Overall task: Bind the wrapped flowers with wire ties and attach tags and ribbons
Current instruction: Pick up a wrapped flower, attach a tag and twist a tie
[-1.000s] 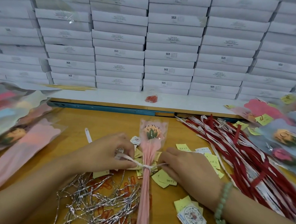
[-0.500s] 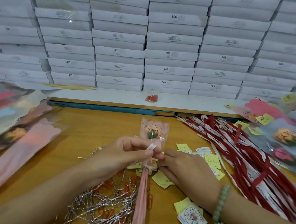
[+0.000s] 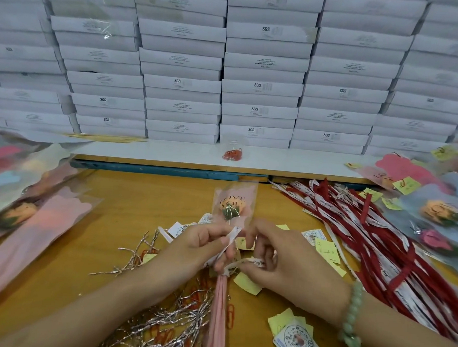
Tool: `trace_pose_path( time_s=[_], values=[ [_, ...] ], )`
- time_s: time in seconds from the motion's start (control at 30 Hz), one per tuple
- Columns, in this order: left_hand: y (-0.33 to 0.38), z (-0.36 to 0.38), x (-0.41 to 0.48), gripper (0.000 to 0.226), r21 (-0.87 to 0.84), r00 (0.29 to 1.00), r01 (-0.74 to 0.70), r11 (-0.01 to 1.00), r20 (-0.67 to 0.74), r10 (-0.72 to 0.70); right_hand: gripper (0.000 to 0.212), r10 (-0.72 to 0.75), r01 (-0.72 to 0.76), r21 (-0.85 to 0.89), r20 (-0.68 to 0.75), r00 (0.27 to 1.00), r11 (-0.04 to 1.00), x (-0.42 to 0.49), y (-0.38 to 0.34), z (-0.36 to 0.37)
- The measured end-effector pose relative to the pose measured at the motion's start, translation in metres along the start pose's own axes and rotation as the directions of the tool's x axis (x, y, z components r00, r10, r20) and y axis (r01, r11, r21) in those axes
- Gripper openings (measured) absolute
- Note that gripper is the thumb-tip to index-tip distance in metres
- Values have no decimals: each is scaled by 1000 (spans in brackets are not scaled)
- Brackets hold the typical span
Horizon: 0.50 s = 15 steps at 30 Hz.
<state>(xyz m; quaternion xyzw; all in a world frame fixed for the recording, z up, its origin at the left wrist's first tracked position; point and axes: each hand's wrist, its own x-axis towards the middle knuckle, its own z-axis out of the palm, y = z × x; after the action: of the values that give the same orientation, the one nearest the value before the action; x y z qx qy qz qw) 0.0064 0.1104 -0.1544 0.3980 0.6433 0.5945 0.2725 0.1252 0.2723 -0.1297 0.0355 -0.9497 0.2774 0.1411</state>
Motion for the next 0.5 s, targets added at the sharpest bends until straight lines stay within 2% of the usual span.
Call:
trace_pose_path(
  time_s=[0.07, 0.17, 0.3, 0.5],
  values=[
    [-1, 0, 1, 25, 106, 1000, -23, 994, 6, 22, 23, 82, -94, 352, 48, 995, 931, 1, -2, 0],
    [-1, 1, 0, 23, 217, 998, -54, 975, 25, 50, 15, 157, -200, 635, 125, 980, 746, 3, -3, -1],
    [-2, 1, -2, 24, 206, 997, -63, 977, 53, 53, 14, 163, -200, 784, 127, 978, 588, 2, -4, 0],
    [2, 0, -6, 27, 196, 992, -68, 978, 114, 46, 16, 145, -140, 845, 74, 987, 516, 2, 0, 4]
  ],
)
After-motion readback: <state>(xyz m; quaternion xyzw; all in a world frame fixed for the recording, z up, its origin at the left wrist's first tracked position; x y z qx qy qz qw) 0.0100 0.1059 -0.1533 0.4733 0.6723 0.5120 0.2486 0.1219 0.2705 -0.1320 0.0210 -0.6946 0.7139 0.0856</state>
